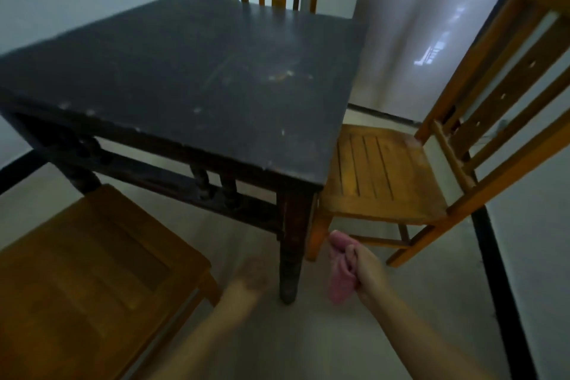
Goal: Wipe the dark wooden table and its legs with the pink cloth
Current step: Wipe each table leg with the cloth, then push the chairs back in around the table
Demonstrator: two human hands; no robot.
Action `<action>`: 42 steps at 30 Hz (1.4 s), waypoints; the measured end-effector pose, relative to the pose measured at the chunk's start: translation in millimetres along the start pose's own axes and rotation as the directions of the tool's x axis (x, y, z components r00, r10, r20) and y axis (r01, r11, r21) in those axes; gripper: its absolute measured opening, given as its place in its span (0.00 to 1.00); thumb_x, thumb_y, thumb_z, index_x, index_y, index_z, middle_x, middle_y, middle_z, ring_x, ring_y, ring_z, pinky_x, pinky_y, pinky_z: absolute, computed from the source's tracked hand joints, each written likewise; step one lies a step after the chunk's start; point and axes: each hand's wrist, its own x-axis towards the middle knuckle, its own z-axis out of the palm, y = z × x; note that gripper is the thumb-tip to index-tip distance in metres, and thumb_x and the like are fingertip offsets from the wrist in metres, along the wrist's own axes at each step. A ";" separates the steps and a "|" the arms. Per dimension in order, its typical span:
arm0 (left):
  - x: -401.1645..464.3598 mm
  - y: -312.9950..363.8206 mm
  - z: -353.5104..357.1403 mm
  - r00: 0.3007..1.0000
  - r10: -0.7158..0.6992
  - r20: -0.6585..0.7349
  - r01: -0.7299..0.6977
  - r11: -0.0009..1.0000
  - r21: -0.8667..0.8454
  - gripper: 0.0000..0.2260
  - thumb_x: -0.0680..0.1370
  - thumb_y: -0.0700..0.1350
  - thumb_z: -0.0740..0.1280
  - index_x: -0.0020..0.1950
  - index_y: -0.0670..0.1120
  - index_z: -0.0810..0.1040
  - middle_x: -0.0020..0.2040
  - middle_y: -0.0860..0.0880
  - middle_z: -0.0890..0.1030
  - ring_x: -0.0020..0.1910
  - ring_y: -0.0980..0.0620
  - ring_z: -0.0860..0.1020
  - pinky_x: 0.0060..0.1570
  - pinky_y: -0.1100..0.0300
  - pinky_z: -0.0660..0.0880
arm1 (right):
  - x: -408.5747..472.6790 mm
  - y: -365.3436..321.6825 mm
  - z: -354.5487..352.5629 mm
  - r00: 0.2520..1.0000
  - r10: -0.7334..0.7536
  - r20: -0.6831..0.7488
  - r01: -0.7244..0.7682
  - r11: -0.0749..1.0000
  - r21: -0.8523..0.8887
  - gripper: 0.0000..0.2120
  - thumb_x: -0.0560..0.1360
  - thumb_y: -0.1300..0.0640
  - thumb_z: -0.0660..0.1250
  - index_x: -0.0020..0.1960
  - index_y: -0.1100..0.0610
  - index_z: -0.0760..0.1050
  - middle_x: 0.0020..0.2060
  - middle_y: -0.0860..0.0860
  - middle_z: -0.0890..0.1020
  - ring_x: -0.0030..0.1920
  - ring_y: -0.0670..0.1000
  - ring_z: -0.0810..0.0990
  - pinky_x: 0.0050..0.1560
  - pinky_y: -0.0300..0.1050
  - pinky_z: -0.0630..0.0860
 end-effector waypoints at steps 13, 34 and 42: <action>-37.3 180.5 -184.8 0.707 0.494 -0.505 -0.390 0.869 0.305 0.12 0.78 0.40 0.60 0.62 0.42 0.72 0.56 0.49 0.73 0.56 0.52 0.71 0.56 0.58 0.68 | -83.7 -301.1 113.3 0.855 -0.510 0.097 0.516 0.815 -0.262 0.17 0.82 0.60 0.52 0.52 0.48 0.78 0.48 0.44 0.83 0.45 0.40 0.81 0.46 0.32 0.76; -16.8 190.6 -209.9 0.805 0.592 0.025 -0.404 0.518 0.754 0.19 0.80 0.50 0.54 0.71 0.48 0.62 0.72 0.51 0.63 0.72 0.53 0.57 0.72 0.48 0.46 | -104.1 -276.2 176.3 0.733 -0.443 0.516 0.470 -0.219 -0.855 0.26 0.80 0.41 0.51 0.76 0.45 0.53 0.77 0.49 0.56 0.77 0.50 0.48 0.71 0.63 0.34; -157.5 190.0 -336.7 0.770 0.626 0.122 -0.426 0.362 0.829 0.19 0.80 0.52 0.55 0.70 0.51 0.64 0.69 0.53 0.67 0.70 0.54 0.62 0.71 0.52 0.49 | -263.1 -259.3 219.9 0.692 -0.391 0.607 0.608 -0.139 -0.782 0.24 0.80 0.45 0.55 0.75 0.47 0.58 0.75 0.47 0.59 0.76 0.49 0.54 0.74 0.63 0.44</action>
